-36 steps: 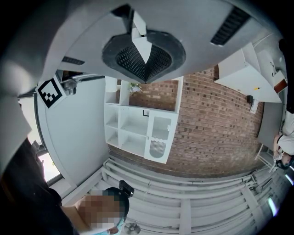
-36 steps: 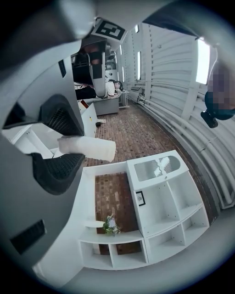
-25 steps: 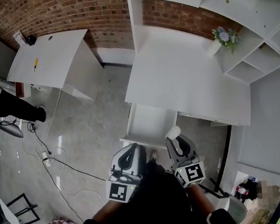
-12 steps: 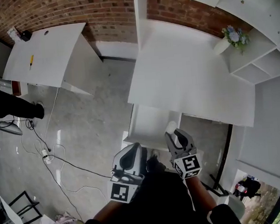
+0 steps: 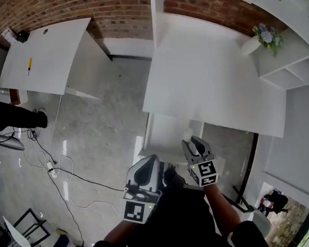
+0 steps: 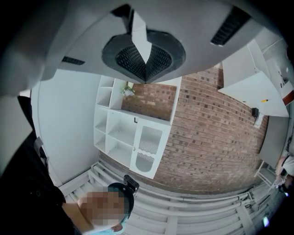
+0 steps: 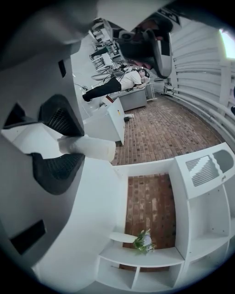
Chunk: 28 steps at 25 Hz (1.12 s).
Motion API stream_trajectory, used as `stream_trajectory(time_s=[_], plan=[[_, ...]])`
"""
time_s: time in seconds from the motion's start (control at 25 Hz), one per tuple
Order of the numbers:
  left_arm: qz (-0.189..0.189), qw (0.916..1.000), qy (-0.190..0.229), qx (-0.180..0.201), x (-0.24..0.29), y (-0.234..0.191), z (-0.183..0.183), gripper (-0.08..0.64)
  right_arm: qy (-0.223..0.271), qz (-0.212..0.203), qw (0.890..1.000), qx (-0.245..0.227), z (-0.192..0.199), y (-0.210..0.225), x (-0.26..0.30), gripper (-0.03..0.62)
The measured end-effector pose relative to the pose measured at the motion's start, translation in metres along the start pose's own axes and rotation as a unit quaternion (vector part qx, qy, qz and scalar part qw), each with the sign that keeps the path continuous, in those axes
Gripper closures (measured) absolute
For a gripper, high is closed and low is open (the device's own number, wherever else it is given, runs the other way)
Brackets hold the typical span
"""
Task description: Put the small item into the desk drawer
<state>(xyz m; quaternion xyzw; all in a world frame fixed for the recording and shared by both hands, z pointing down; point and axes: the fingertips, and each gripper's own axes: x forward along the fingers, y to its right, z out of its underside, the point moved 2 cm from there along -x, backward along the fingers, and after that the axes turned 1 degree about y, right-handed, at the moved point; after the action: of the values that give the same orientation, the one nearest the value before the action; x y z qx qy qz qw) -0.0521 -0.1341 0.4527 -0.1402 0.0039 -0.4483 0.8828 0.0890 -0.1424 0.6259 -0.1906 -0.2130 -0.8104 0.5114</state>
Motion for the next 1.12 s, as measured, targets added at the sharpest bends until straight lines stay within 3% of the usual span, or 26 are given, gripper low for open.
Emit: stream_trajectory(time_s=[0.48,1.12], plan=[[0.01,0.9998,-0.017,-0.005,0.02,-0.015,0.017,0.537,-0.1,-0.015,0.993,0.055,0.084,0.022,0.061,0.453],[0.015,0.9995,-0.025,-0.01,0.047,-0.026,0.02,0.537,-0.217,0.005,0.971,0.099,0.201,0.05,0.129,0.453]])
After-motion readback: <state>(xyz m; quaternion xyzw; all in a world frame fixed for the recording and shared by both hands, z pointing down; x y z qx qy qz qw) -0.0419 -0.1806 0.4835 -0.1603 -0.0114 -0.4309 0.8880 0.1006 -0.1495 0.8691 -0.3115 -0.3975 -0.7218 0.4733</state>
